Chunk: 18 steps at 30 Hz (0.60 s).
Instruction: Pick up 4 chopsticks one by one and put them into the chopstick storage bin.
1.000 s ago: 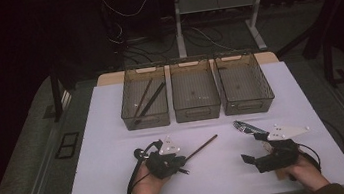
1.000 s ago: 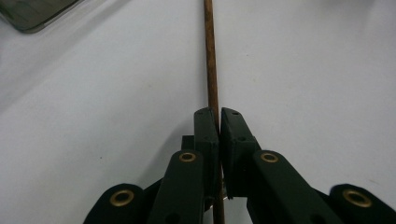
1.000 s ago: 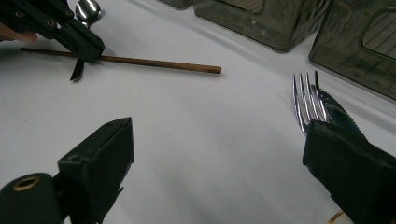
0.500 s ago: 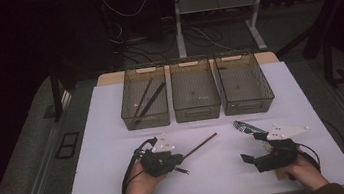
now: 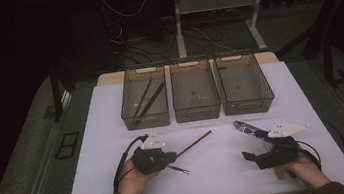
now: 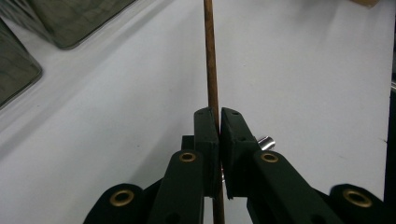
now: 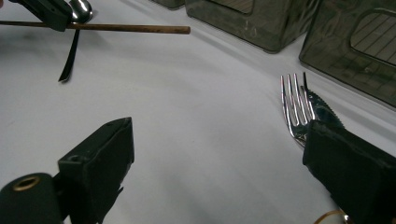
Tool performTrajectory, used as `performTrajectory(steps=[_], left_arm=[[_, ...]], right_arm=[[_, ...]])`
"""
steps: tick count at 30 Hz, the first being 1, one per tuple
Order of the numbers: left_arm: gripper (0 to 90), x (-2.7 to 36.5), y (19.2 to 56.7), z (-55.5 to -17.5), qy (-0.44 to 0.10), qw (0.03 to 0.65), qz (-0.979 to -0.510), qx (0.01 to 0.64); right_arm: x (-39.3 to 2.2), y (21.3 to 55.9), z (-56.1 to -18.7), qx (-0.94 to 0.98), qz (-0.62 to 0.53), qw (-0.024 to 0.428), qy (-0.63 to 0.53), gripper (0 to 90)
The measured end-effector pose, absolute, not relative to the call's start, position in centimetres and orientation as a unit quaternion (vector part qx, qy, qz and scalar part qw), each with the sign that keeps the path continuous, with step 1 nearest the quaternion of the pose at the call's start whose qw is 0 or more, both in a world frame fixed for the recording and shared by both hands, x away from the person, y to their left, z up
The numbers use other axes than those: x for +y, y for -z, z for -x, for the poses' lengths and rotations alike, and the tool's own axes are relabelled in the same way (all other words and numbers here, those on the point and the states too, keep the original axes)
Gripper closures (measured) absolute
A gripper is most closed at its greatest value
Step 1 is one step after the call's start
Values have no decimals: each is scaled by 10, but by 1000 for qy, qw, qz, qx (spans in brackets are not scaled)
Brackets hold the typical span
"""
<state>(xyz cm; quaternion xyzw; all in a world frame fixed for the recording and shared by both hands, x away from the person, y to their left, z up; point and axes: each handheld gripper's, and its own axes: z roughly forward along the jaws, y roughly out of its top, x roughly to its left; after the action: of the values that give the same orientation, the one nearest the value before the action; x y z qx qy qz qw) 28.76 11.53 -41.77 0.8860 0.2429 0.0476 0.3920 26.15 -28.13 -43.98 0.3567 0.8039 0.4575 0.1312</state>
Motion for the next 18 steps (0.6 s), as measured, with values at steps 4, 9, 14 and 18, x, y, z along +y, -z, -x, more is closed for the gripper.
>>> performTrajectory(steps=[4,9,14,18], left_arm=[[853,120,415,-289,-47,393,-885,244],[853,127,412,-292,-51,395,-883,249],[853,136,407,-295,-55,401,-877,259],[853,144,404,-297,-60,407,-871,267]], right_arm=[[-282,439,-261,801,-358,130,-463,91],[-282,439,-260,801,-358,127,-462,91],[-282,439,-260,800,-360,126,-462,91],[-281,439,-259,800,-360,126,-463,91]])
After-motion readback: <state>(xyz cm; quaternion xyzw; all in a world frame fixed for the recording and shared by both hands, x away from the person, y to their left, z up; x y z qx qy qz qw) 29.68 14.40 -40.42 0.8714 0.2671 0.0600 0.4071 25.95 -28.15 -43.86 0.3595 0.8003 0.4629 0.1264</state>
